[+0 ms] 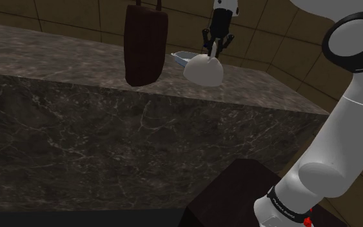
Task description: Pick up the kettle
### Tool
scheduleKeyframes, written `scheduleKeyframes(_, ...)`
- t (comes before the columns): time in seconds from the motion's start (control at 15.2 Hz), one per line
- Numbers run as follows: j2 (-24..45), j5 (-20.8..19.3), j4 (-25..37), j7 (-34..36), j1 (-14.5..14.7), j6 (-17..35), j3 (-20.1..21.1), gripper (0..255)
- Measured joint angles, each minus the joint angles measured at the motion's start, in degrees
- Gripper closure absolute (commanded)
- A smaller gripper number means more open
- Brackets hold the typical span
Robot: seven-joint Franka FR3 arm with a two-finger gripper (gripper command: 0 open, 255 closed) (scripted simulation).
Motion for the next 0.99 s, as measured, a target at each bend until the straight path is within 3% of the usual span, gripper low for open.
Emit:
scheduleKeyframes(0.33,2.32,0.41,6.44,0.36,-0.26,-4.16,-0.10,255)
scheduleKeyframes(0.99,10.07,2.12,26.12,1.56,-1.47,-16.09,-0.24,255)
